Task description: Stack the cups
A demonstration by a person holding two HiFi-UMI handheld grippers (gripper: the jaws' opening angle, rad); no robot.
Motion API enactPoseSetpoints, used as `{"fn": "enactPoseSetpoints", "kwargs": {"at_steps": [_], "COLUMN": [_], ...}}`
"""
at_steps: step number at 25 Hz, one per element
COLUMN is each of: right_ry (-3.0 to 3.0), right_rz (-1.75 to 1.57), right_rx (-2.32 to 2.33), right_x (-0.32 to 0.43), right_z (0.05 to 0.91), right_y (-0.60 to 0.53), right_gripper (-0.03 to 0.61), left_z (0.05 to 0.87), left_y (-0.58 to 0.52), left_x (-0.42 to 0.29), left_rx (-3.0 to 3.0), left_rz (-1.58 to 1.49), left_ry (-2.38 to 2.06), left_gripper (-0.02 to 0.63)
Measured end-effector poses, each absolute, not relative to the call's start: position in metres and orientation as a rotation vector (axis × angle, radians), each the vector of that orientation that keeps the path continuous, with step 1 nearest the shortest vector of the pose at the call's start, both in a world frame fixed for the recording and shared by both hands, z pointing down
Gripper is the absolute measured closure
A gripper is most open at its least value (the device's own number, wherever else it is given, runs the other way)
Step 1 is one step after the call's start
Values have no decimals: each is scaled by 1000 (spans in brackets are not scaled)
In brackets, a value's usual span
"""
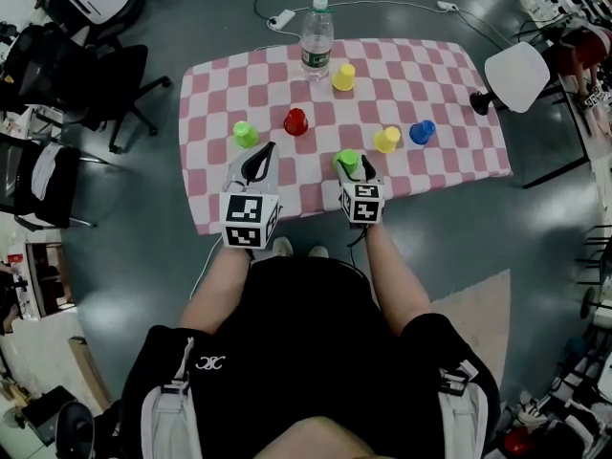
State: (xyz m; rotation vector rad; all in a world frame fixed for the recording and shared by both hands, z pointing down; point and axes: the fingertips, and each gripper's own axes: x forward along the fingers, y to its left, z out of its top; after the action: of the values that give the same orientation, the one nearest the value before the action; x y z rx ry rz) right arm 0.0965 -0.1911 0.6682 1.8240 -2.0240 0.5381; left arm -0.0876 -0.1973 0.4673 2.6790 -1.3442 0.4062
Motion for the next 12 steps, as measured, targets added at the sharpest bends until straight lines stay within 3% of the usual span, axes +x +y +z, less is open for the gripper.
{"fn": "enactPoseSetpoints", "kwargs": {"at_steps": [12], "right_ry": [-2127], "right_rz": [299], "right_rx": [2017], "right_x": [105], "right_z": [561], "right_y": [-185], "right_gripper": [314], "left_z": [459], "left_y": [-197], "left_x": [-60], "left_rx": [2748], "left_rz": [350], "left_ry": [-1240], "left_gripper": [598]}}
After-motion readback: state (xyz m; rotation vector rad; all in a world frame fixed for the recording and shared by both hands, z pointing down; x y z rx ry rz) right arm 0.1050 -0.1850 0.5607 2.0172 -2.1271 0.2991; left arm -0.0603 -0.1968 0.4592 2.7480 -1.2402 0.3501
